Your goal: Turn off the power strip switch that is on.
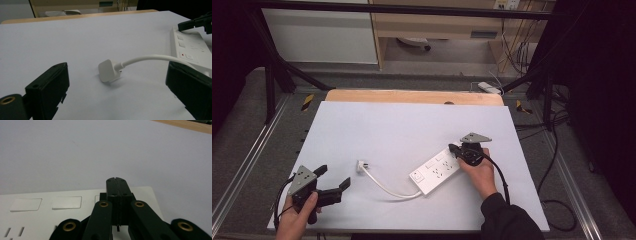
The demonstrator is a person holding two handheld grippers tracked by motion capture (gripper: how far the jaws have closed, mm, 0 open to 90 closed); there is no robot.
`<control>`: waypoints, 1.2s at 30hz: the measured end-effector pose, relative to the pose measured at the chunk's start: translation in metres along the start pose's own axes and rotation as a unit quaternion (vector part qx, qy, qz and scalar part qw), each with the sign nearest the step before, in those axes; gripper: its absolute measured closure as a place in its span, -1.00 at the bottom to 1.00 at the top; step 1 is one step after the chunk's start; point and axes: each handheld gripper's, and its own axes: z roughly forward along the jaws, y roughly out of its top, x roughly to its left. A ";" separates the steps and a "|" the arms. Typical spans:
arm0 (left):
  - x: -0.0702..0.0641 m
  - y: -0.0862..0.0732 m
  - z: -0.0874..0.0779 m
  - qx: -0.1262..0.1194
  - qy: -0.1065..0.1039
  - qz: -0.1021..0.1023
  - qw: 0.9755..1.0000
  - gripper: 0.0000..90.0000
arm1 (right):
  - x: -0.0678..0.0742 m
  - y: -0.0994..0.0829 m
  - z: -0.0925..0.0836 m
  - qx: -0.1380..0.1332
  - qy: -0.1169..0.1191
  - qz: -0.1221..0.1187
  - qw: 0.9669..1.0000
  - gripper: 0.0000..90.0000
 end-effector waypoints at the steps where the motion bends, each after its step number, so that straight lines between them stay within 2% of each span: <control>1: 0.000 0.000 0.000 0.000 0.000 0.000 1.000 -0.88 | 0.000 0.000 0.000 0.000 0.000 -0.001 1.000 1.00; 18: 0.000 0.000 0.000 0.000 0.001 0.000 1.000 -0.88 | -0.002 -0.004 0.000 -0.012 0.004 0.006 1.000 1.00; 20: 0.000 0.000 0.000 -0.001 0.002 0.001 1.000 -0.88 | -0.003 -0.005 0.000 -0.010 -0.003 0.004 1.000 1.00; 23: 0.000 0.000 0.000 0.000 0.002 0.000 1.000 -0.88 | -0.010 -0.008 -0.003 -0.013 -0.008 0.021 1.000 1.00; 24: 0.000 0.000 0.000 0.001 0.002 0.001 1.000 -0.88 | -0.010 -0.008 -0.005 -0.010 -0.005 0.011 1.000 1.00; 32: 0.000 0.000 0.001 0.002 0.001 0.001 1.000 -0.88 | -0.009 -0.008 -0.004 -0.012 -0.009 0.009 1.000 1.00; 36: 0.000 0.000 0.000 -0.004 0.005 -0.003 1.000 -0.89 | -0.007 -0.006 -0.005 -0.019 -0.003 0.005 1.000 1.00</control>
